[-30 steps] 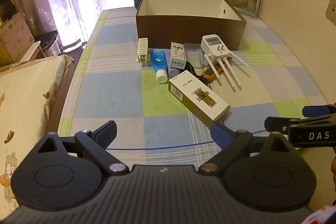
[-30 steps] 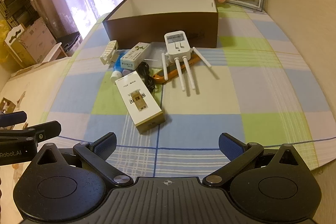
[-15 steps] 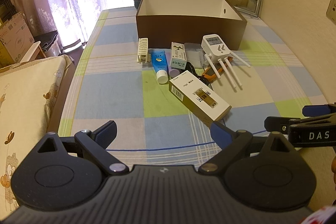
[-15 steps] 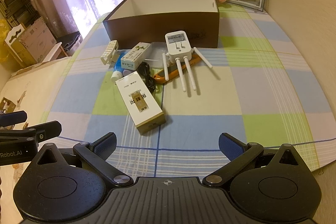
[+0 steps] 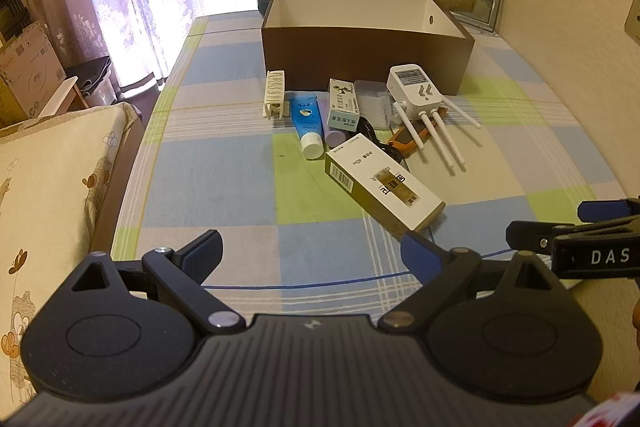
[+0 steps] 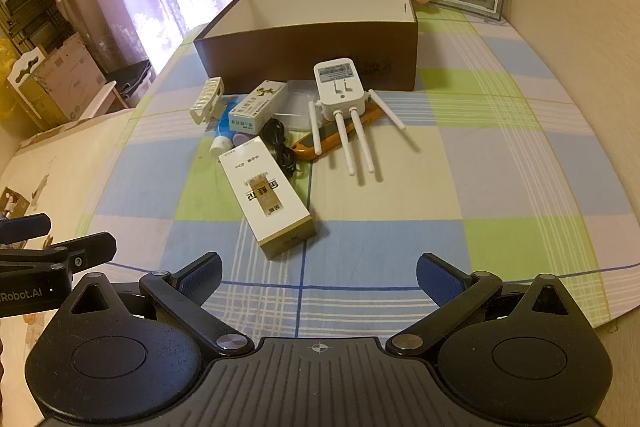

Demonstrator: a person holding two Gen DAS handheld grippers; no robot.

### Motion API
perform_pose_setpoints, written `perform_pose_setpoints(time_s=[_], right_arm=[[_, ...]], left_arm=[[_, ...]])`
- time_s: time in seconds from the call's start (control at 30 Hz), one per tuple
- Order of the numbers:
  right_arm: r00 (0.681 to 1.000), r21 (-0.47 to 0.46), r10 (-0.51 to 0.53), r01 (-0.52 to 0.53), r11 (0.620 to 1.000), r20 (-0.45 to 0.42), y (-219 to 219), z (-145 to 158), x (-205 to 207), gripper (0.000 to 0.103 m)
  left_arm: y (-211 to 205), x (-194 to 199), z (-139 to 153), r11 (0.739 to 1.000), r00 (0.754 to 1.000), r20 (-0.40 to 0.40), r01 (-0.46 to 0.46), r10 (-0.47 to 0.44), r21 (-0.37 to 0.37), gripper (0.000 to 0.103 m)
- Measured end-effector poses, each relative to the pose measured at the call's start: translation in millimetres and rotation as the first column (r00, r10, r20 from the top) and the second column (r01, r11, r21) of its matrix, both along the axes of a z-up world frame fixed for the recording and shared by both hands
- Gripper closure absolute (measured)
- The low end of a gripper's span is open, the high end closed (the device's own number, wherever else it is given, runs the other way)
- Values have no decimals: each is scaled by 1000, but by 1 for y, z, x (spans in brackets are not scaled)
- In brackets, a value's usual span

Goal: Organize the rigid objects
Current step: 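Reach down and grasp the white gold-labeled medicine box with the right gripper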

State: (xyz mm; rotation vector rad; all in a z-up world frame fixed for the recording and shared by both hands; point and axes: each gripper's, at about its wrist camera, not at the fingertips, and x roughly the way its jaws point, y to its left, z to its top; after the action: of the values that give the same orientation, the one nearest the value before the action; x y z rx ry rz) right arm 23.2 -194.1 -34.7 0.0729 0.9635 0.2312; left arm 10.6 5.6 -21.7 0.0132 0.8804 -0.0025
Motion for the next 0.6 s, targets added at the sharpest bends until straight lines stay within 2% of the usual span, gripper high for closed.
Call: perform_pose_setpoints(time_s=[0.4,0.6], right_arm=[[1000,17,-14,14,1000,-4,5,-5,6,2],[998,41,0,-2,999,68,12,-9,5,2]], left_arm=[[12,7,-6,1000,1000,-13,1,-1,5,9],[21,13,-10,1000,1000,-23,2,-1,17,9]])
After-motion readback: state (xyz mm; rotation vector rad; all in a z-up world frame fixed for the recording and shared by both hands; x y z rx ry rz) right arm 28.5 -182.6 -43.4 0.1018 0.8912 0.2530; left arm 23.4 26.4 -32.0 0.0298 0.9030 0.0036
